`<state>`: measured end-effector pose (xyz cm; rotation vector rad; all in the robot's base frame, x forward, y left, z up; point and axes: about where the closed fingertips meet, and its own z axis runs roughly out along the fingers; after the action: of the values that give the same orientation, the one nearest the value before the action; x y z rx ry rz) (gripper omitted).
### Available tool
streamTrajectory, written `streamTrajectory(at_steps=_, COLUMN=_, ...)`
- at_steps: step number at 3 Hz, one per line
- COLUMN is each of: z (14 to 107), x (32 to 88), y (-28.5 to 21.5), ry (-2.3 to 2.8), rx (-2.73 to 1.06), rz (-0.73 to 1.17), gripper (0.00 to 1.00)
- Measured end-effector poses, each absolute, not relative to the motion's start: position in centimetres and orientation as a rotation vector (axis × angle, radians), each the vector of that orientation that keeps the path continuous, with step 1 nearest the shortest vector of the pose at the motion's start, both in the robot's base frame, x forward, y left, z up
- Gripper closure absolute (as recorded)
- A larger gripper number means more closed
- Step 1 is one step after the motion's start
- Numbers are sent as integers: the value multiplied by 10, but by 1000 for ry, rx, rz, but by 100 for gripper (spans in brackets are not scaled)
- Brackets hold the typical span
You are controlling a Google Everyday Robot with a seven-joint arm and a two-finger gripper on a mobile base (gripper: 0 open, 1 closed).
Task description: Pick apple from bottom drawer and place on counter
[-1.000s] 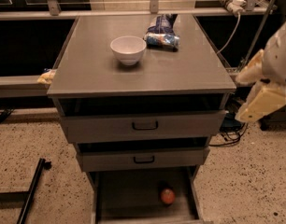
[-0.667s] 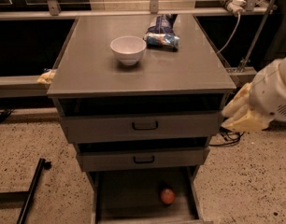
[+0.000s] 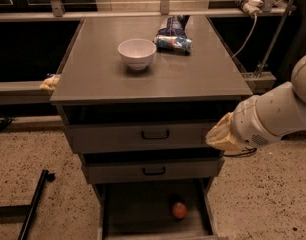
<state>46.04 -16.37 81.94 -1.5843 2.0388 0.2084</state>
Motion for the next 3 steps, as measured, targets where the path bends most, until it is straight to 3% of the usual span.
streamTrajectory(at_steps=1, z=819, x=460, y=-164, ry=2039, rx=-1584, rz=208, gripper=100)
streamTrajectory(at_steps=3, z=698, x=430, y=-147, ry=2039, rx=-1630, rz=306, gripper=100)
